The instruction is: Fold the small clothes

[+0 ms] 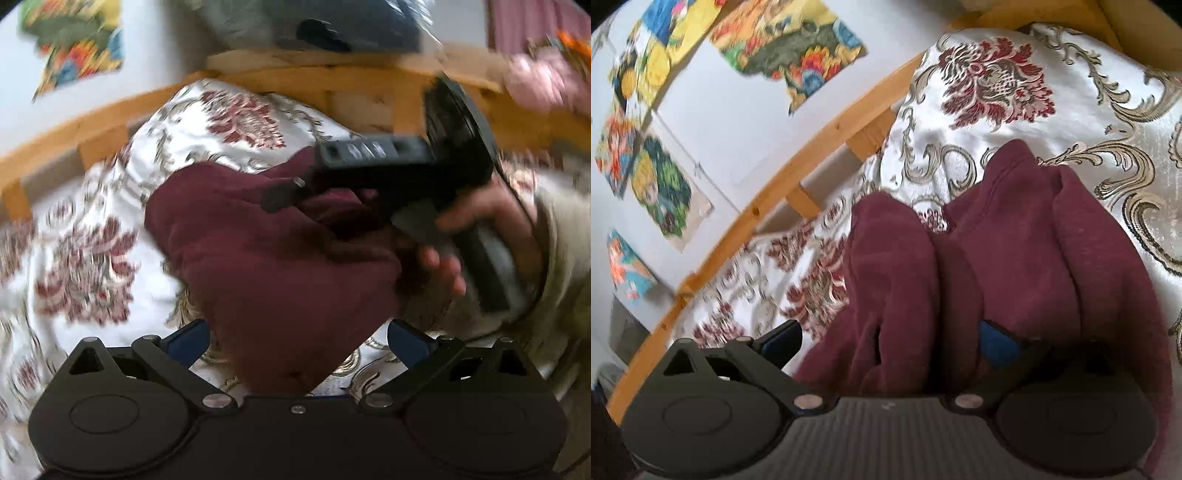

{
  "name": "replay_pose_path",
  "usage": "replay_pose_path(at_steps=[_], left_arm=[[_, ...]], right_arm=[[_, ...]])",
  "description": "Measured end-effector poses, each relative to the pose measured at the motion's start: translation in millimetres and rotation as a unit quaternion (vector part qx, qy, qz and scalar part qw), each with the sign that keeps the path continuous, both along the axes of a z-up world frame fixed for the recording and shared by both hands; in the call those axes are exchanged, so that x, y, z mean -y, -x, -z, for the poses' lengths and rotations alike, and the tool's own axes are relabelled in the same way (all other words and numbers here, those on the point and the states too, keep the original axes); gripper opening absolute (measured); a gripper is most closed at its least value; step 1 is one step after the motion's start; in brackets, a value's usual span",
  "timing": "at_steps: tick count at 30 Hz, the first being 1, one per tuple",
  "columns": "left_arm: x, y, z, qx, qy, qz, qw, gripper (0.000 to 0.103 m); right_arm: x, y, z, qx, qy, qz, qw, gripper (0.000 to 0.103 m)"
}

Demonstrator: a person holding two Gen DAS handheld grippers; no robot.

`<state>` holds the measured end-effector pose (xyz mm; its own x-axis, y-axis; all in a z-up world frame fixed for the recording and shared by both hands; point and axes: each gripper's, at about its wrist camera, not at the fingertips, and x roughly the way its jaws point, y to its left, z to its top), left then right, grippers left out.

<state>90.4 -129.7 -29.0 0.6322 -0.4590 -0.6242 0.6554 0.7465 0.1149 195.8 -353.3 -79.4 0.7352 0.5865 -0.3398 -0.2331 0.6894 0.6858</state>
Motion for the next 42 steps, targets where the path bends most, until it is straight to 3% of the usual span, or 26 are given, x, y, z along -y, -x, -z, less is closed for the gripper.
replay_pose_path(at_steps=[4, 8, 11, 15, 20, 25, 27, 28, 32, 38, 42], left_arm=[[15.5, 5.8, 8.2, 0.041, -0.045, 0.027, 0.9978, 0.102], [22.5, 7.6, 15.2, 0.058, -0.07, 0.028, 0.9954, 0.093], [20.2, 6.8, 15.6, 0.062, -0.066, 0.017, 0.9957, 0.087], [13.0, 5.4, 12.6, 0.046, -0.031, 0.034, 0.9979, 0.075], [16.0, 6.6, 11.7, 0.053, -0.033, 0.033, 0.9975, 0.061], [16.9, 5.9, 10.6, 0.044, -0.031, 0.028, 0.9981, 0.062], [18.9, 5.5, 11.6, 0.043, -0.036, 0.033, 0.9979, 0.07], [20.5, 4.9, 12.7, 0.041, -0.041, 0.038, 0.9976, 0.074], [27.0, 7.5, 16.0, 0.055, -0.065, 0.047, 0.9953, 0.075], [32.4, 6.5, 16.3, 0.061, -0.081, 0.037, 0.9942, 0.07], [33.0, 6.0, 15.4, 0.06, -0.08, 0.025, 0.9947, 0.065]], right_arm=[[-4.6, -0.2, -1.8, 0.015, -0.001, -0.001, 1.0, 0.103], [-6.6, 3.3, -4.3, 0.041, -0.023, 0.001, 0.999, 0.103], [-10.2, 7.1, -12.6, 0.064, -0.011, 0.0, 0.998, 0.103], [-7.3, 12.1, -18.4, 0.079, -0.015, 0.012, 0.997, 0.103], [0.6, 13.1, -20.6, 0.081, -0.015, 0.026, 0.996, 0.103], [2.6, 12.4, -23.6, 0.062, 0.046, 0.058, 0.995, 0.103], [2.8, 5.5, -23.7, 0.048, 0.07, 0.059, 0.995, 0.103], [3.1, -1.2, -23.0, 0.038, 0.07, 0.051, 0.996, 0.103], [0.7, -24.8, -15.1, -0.005, 0.052, 0.023, 0.998, 0.103], [0.0, -31.0, -7.8, -0.013, 0.011, 0.038, 0.999, 0.102], [0.7, -29.0, -7.6, -0.015, 0.021, 0.06, 0.998, 0.089]])
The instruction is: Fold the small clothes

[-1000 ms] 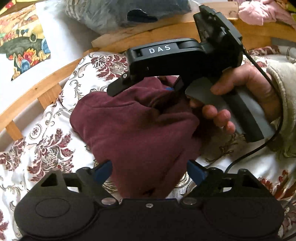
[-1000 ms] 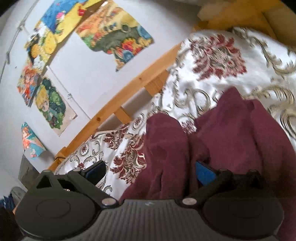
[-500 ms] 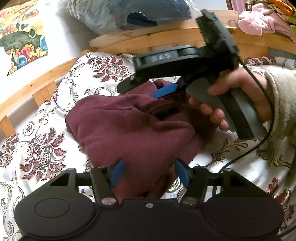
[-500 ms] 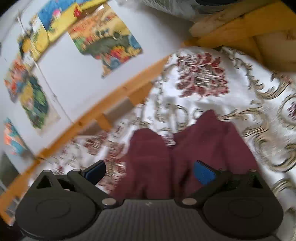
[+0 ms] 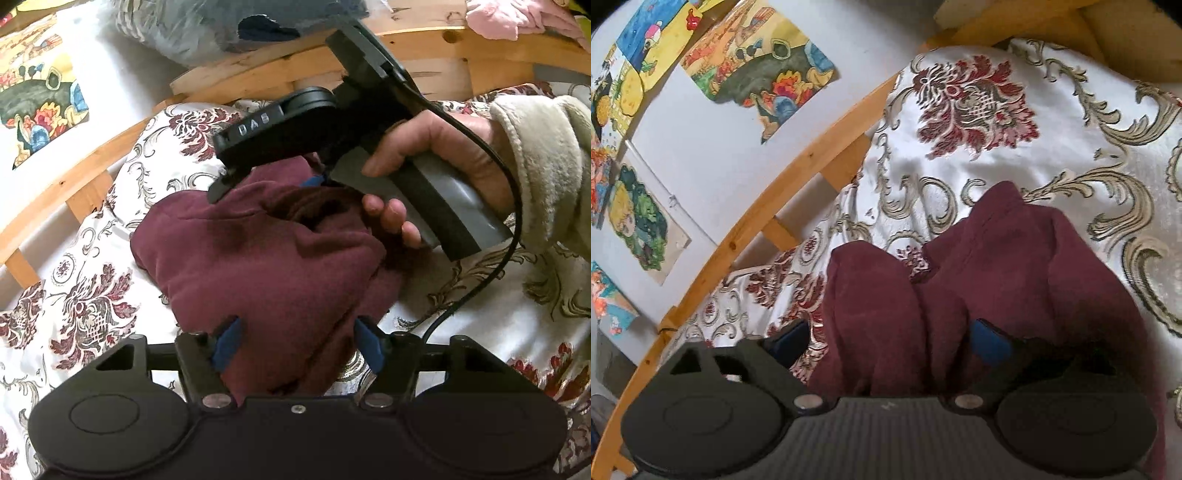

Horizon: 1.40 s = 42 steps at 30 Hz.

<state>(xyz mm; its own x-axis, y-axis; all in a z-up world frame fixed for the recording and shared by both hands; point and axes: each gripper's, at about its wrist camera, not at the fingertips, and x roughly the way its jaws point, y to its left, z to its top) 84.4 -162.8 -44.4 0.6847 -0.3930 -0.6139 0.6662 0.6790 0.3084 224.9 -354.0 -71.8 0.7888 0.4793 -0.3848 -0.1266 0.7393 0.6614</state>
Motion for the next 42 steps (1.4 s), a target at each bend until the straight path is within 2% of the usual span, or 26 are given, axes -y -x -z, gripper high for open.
replay_pose_path(at_steps=[2, 6, 8, 9, 11, 14, 18, 22, 24, 26, 28, 33, 34, 35, 37, 39, 41, 42], left_arm=[[-0.4, -0.5, -0.6, 0.004, -0.002, -0.008, 1.0, 0.057], [-1.2, -2.1, -1.5, 0.006, -0.001, -0.017, 0.9998, 0.052], [0.4, -1.3, -1.4, 0.008, -0.003, -0.018, 0.9998, 0.048], [1.4, -0.9, -1.0, 0.01, -0.006, -0.017, 0.9998, 0.047], [2.5, 0.4, -0.9, 0.015, -0.012, -0.014, 0.9997, 0.042], [3.9, 1.6, -1.0, 0.018, -0.013, -0.012, 0.9997, 0.038], [4.8, -0.2, -3.2, 0.011, 0.0, -0.016, 0.9998, 0.032], [8.1, -2.7, -6.0, 0.001, 0.013, -0.014, 0.9998, 0.028], [10.7, -3.1, -6.7, 0.0, 0.017, -0.012, 0.9998, 0.028], [12.4, -3.5, -7.1, -0.002, 0.021, -0.009, 0.9997, 0.025], [13.1, -2.9, -7.4, -0.001, 0.024, -0.006, 0.9997, 0.024], [12.1, -1.8, -6.2, -0.002, 0.022, -0.008, 0.9997, 0.024], [11.8, -1.2, -5.8, -0.002, 0.021, -0.008, 0.9998, 0.023], [11.6, -0.8, -5.5, -0.002, 0.019, -0.008, 0.9998, 0.023], [10.5, -0.2, -5.2, -0.002, 0.017, -0.009, 0.9998, 0.024], [7.7, 0.2, -4.5, -0.003, 0.015, -0.007, 0.9999, 0.024], [5.4, 0.8, -3.7, -0.005, 0.015, -0.007, 0.9999, 0.024], [4.4, 1.0, -3.3, -0.006, 0.016, -0.007, 0.9998, 0.024]], right_arm=[[-1.6, -0.4, 0.8, -0.003, 0.01, 0.006, 1.0, 0.076], [-1.0, -1.9, 1.4, -0.005, 0.009, 0.012, 1.0, 0.067], [-0.4, -1.9, 0.8, -0.002, 0.008, 0.014, 1.0, 0.052], [-0.2, -1.6, 0.3, 0.0, 0.007, 0.015, 1.0, 0.049], [-0.4, 0.4, -1.8, 0.009, 0.013, 0.015, 1.0, 0.036], [-3.2, 4.4, -9.0, 0.034, 0.031, 0.006, 0.999, 0.027], [-13.3, 16.1, -26.8, 0.085, 0.09, 0.006, 0.992, 0.02], [-25.3, 34.6, -44.7, 0.139, 0.184, 0.012, 0.973, 0.013], [-28.6, 43.5, -50.5, 0.158, 0.217, 0.016, 0.963, 0.006], [-29.6, 48.9, -54.1, 0.162, 0.238, 0.016, 0.958, 0.006], [-27.0, 51.2, -52.8, 0.157, 0.243, 0.015, 0.957, 0.006], [-8.5, 39.9, -37.2, 0.092, 0.173, 0.013, 0.98, 0.009], [-5.1, 38.0, -35.6, 0.087, 0.161, 0.012, 0.983, 0.014], [-1.5, 36.2, -34.3, 0.083, 0.152, 0.01, 0.985, 0.031], [4.9, 33.2, -32.2, 0.074, 0.125, 0.004, 0.989, 0.054], [11.3, 29.6, -28.4, 0.059, 0.089, -0.006, 0.994, 0.062], [14.6, 23.5, -23.2, 0.041, 0.066, -0.01, 0.997, 0.076], [15.2, 19.2, -20.3, 0.032, 0.058, -0.01, 0.998, 0.078]])
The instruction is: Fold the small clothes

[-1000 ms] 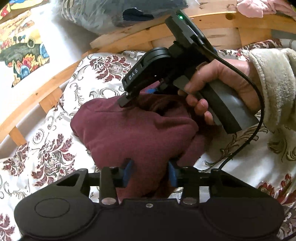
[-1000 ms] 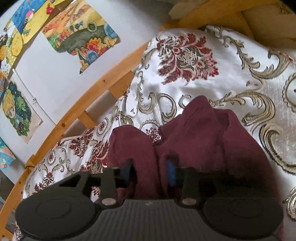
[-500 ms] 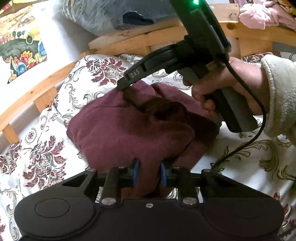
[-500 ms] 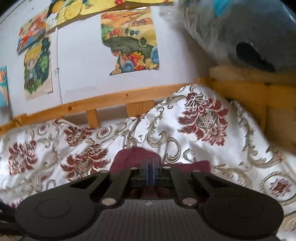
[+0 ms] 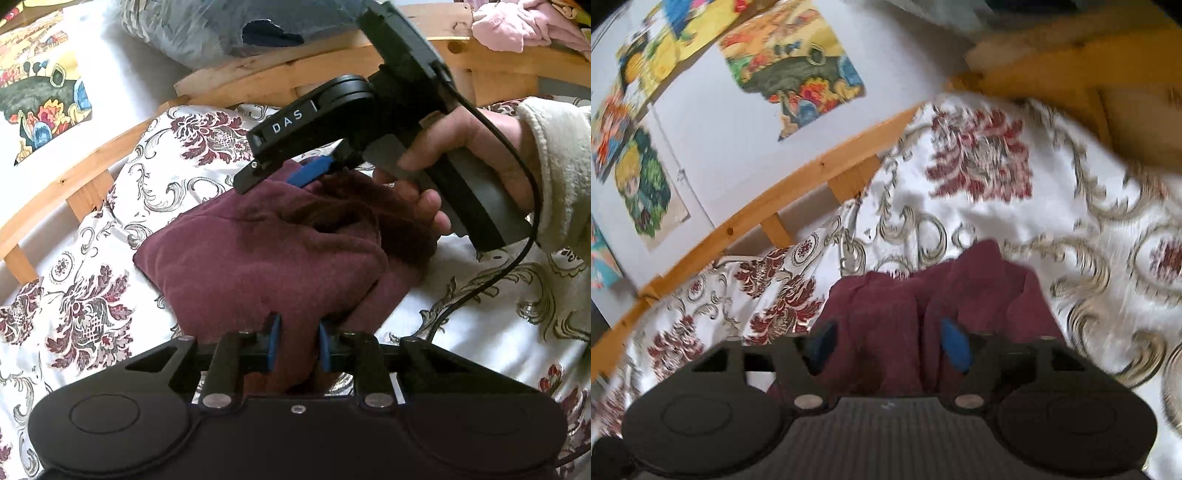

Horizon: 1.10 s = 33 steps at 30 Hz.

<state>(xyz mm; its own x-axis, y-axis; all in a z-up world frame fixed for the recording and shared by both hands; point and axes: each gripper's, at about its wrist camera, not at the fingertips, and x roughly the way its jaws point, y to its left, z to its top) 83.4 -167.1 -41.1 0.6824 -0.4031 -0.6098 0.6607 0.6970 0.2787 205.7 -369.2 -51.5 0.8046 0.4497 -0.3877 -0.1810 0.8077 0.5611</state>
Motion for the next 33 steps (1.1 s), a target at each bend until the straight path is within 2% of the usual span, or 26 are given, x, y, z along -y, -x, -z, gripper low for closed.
replay_pose_path(at_steps=[6, 9, 10, 11, 12, 13, 14, 19, 25, 30, 33], left_arm=[[0.8, 1.8, 1.3, 0.001, -0.003, 0.002, 1.0, 0.024], [0.3, 2.5, 1.3, 0.002, -0.004, 0.001, 1.0, 0.024], [-0.2, 2.7, 1.6, 0.001, -0.002, 0.0, 1.0, 0.024], [-0.3, 2.9, 1.9, 0.0, -0.001, -0.002, 1.0, 0.024], [-0.2, 3.1, 2.1, 0.0, 0.0, -0.002, 1.0, 0.024], [0.2, 3.1, 2.3, 0.0, 0.0, -0.003, 1.0, 0.024], [0.8, 2.5, 2.0, -0.001, 0.001, -0.003, 1.0, 0.023], [-4.1, -2.3, -4.5, -0.013, 0.039, -0.011, 0.9991, 0.022], [4.3, 2.9, -9.8, -0.001, 0.043, 0.005, 0.9991, 0.021], [18.9, 5.6, -12.9, 0.002, 0.053, 0.026, 0.9983, 0.021], [25.5, 6.5, -11.9, -0.002, 0.052, 0.035, 0.998, 0.021]], right_arm=[[-0.4, -25.4, 23.6, -0.044, -0.066, 0.001, 0.997, 0.08], [-3.1, -24.9, 25.4, -0.043, -0.06, 0.005, 0.997, 0.074], [-2.8, -24.1, 26.2, -0.044, -0.059, 0.01, 0.997, 0.064], [-2.1, -23.2, 27.6, -0.047, -0.06, 0.015, 0.997, 0.05], [-1.4, -22.8, 29.0, -0.05, -0.064, 0.017, 0.997, 0.041], [-0.9, -21.9, 29.8, -0.05, -0.067, 0.019, 0.996, 0.027], [-1.0, -20.3, 29.5, -0.047, -0.064, 0.021, 0.997, 0.018], [-12.9, -8.0, 8.9, 0.005, 0.012, 0.026, 1.0, 0.016], [-13.8, 13.0, -17.6, 0.063, 0.088, 0.039, 0.993, 0.016], [1.0, 28.9, -24.4, 0.068, 0.127, 0.059, 0.988, 0.015], [13.6, 31.1, -18.9, 0.043, 0.125, 0.068, 0.989, 0.015]])
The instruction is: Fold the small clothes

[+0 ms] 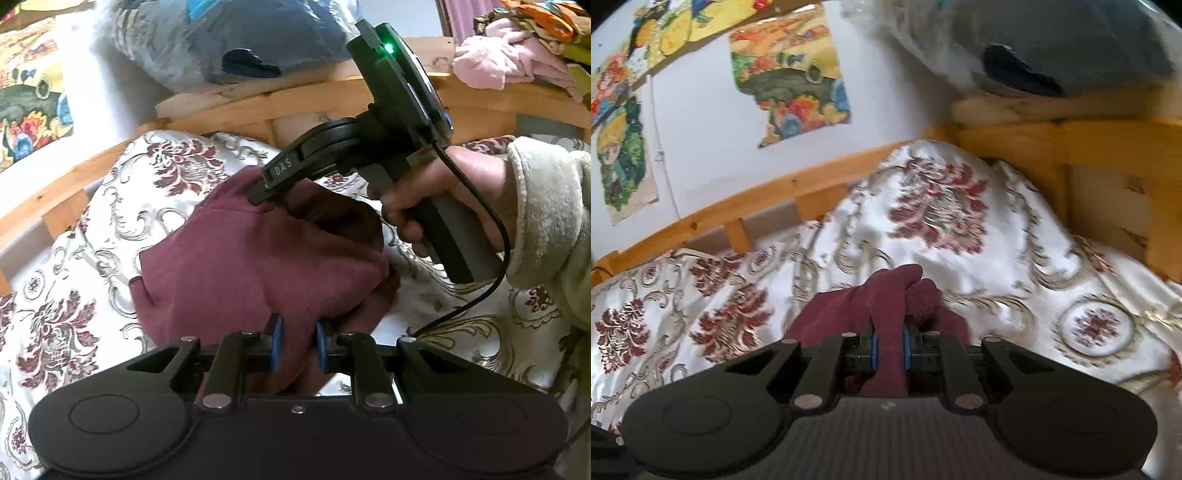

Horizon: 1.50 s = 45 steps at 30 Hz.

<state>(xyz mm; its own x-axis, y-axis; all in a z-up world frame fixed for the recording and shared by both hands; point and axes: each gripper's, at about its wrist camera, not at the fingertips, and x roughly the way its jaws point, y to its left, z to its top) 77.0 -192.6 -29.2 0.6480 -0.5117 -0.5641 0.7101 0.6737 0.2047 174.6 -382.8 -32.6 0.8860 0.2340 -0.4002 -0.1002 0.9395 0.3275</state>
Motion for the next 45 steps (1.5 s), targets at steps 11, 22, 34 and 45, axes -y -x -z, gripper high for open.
replay_pose_path(at_steps=[11, 22, 34, 45], left_arm=[[1.7, -8.5, 4.3, -0.031, -0.008, 0.004, 0.9995, 0.033], [-18.3, -14.2, -13.6, -0.014, 0.074, -0.075, 0.9944, 0.091], [-50.1, -67.0, 5.1, -0.135, 0.103, -0.249, 0.9534, 0.101], [-42.8, -59.9, 19.2, -0.128, 0.066, -0.235, 0.9612, 0.102]], right_arm=[[-3.7, -2.1, 9.6, -0.029, 0.034, 0.002, 0.999, 0.017], [13.5, -6.5, 16.6, -0.045, -0.024, 0.014, 0.999, 0.077], [7.0, -9.7, 23.6, -0.076, 0.059, 0.066, 0.993, 0.103], [-2.1, 2.6, 25.2, -0.041, 0.053, 0.093, 0.993, 0.103]])
